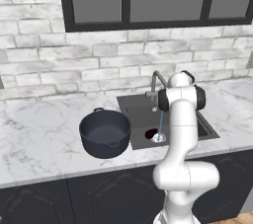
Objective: Dump the eggplant from the pot into the sink. Then turn on the water and wash the eggplant. Then turn off the water and put the eggplant back in the pot.
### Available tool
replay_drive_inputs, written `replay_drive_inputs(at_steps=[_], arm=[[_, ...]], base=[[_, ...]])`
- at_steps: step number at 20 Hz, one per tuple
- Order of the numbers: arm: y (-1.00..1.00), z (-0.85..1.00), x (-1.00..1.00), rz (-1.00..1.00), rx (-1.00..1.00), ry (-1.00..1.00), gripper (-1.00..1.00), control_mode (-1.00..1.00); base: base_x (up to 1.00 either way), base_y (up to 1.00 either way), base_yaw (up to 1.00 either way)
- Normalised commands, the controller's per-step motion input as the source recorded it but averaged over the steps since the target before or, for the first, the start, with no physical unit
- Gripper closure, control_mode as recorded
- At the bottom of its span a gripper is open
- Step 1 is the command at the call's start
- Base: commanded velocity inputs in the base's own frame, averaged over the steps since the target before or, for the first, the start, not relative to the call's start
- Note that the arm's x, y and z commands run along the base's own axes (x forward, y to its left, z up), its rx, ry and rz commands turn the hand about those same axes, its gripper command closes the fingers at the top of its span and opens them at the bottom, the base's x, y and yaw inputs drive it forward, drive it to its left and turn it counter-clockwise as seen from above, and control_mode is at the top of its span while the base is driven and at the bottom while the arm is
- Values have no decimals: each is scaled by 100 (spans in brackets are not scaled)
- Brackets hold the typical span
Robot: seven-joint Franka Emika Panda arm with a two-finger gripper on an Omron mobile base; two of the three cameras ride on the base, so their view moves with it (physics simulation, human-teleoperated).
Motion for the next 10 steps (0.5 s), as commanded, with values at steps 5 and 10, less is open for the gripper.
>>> replay_drive_inputs(at_steps=[5, 10], arm=[[-67, -25, 0, -1, 5, 10, 100, -100], [-37, -4, -11, 0, 5, 4, -100, -100]], base=[[0, 0, 0], [0, 0, 0]])
